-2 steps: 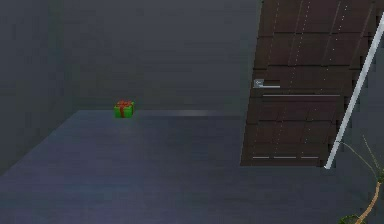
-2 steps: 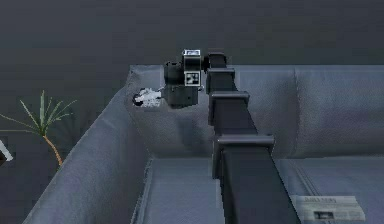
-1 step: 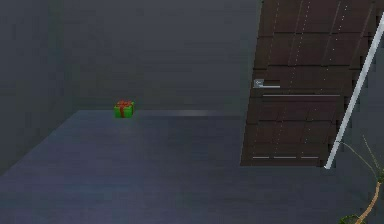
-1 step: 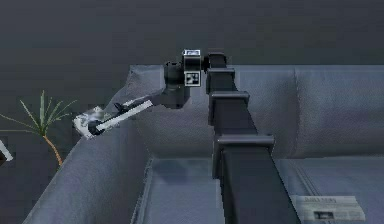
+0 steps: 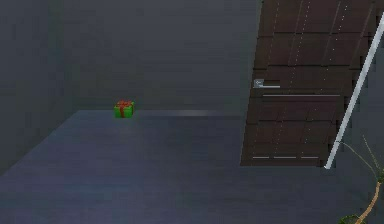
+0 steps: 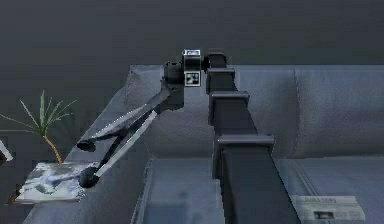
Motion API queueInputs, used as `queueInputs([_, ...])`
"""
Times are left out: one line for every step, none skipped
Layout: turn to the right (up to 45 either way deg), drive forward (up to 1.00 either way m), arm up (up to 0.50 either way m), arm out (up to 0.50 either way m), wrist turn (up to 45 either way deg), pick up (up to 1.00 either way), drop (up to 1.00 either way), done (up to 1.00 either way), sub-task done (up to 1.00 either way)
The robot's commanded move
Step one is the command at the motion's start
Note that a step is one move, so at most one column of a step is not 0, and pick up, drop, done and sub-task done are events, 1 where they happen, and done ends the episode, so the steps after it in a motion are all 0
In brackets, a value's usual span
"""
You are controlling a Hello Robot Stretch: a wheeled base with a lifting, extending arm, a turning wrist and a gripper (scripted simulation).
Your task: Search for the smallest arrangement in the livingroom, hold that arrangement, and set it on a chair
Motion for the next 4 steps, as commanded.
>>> queueInputs([0.0, 0.0, 0.0, 0.0, -12.0, 0.0, 0.0, 0.0, 0.0])
queueInputs([0.0, 0.0, 0.0, -0.28, 0.0, 0.0, 0.0, 0.0, 0.0])
queueInputs([-45.0, 0.0, 0.0, 0.0, 0.0, 0.0, 0.0, 0.0, 0.0])
queueInputs([-39.0, 0.0, 0.0, 0.0, 0.0, 0.0, 0.0, 0.0, 0.0])
